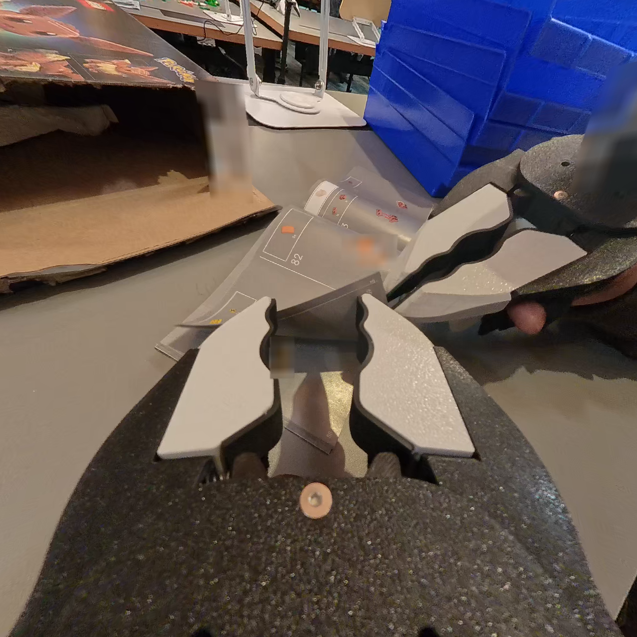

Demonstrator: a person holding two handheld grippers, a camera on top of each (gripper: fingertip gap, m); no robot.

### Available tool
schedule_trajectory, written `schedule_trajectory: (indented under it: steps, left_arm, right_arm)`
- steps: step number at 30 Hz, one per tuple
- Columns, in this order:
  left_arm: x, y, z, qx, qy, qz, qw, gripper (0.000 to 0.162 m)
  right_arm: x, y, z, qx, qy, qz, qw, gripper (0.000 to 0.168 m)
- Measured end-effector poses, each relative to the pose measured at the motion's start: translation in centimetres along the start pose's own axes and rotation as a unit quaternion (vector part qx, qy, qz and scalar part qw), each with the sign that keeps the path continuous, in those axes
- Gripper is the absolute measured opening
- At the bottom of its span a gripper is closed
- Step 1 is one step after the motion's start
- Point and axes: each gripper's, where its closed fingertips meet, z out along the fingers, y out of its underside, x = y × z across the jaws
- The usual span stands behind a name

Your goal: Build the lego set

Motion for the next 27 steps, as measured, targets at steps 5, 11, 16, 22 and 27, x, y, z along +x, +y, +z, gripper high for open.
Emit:
schedule_trajectory:
  steps: [5, 11, 16, 22, 27]
  left_arm:
    - [0.05, 0.06, 0.04, -0.002, 0.0, 0.002, 1.0, 0.044]
    - [0.09, 0.23, 0.13, -0.009, -0.002, 0.006, 1.0, 0.044]
    - [0.12, 0.29, 0.17, -0.012, -0.002, 0.008, 1.0, 0.044]
    - [0.14, 0.27, 0.17, -0.011, -0.001, 0.009, 1.0, 0.043]
    - [0.15, 0.27, 0.16, -0.011, -0.001, 0.009, 1.0, 0.043]
  right_arm:
    - [0.42, -0.2, -0.18, 0.007, 0.002, 0.014, 1.0, 0.005]
    - [0.51, -0.36, -0.29, 0.011, -0.003, 0.034, 0.999, 0.005]
    - [0.06, 0.07, 0.0, -0.003, -0.018, 0.044, 0.999, 0.006]
    - [0.52, -0.1, -0.06, 0.006, -0.018, 0.06, 0.998, 0.004]
    - [0.51, -0.39, -0.22, 0.019, -0.036, 0.086, 0.995, 0.0]
